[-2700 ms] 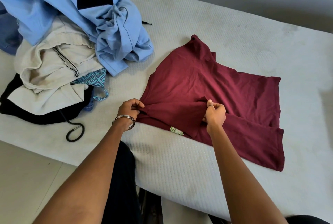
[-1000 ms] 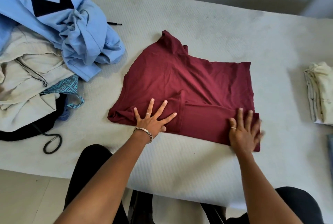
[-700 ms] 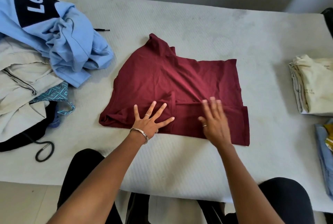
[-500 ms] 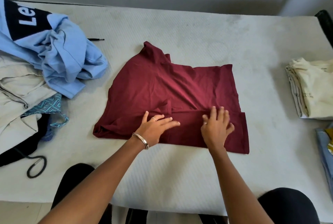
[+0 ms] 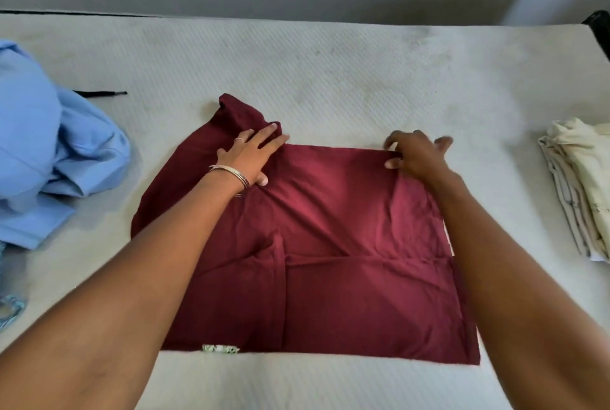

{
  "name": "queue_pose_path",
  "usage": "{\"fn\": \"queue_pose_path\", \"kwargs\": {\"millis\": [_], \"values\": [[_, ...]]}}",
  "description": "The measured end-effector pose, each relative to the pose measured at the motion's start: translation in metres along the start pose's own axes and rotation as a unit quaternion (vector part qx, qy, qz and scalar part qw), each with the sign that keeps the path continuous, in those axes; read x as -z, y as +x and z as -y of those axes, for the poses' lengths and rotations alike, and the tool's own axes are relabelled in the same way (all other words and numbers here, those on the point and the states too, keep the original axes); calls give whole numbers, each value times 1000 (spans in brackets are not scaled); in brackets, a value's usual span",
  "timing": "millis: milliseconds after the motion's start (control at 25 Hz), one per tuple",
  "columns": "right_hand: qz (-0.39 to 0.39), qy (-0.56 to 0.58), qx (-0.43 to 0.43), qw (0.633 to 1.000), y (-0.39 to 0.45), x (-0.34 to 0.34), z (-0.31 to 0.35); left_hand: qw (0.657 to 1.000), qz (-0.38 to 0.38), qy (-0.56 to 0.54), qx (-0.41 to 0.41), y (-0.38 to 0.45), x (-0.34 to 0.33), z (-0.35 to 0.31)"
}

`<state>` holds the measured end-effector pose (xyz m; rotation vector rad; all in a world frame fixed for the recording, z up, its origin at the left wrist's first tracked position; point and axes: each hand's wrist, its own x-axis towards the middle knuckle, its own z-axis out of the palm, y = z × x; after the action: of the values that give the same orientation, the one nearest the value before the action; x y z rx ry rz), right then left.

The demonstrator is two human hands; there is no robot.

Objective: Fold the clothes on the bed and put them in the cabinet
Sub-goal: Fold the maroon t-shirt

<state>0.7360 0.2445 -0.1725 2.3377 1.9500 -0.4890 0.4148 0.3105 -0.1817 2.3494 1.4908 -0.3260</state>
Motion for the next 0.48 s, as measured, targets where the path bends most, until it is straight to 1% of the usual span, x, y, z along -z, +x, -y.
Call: {"fn": "queue_pose_path", "kwargs": {"millis": [40, 120, 240, 280, 320, 400, 480], "values": [[-7, -12, -6, 1000, 11, 8, -10, 1000, 19, 21, -3, 8, -1, 0], [-45, -58, -29, 997, 19, 16, -19, 998, 21, 54, -5, 18, -1, -2], [-98, -162, -43, 981, 20, -3, -8, 992, 13, 127, -4, 28, 2, 3], [-104, -157, -32, 982, 19, -10, -2, 988, 13, 155, -13, 32, 4, 6], [-93, -122, -14, 988, 19, -13, 5, 984, 13, 174, -25, 35, 9, 9], [-28, -29, 34, 999, 17, -10, 9, 978, 6, 200, -53, 42, 21, 15], [17, -31, 52, 998, 14, -6, 5, 953, -4, 289, -93, 49, 35, 20]]}}
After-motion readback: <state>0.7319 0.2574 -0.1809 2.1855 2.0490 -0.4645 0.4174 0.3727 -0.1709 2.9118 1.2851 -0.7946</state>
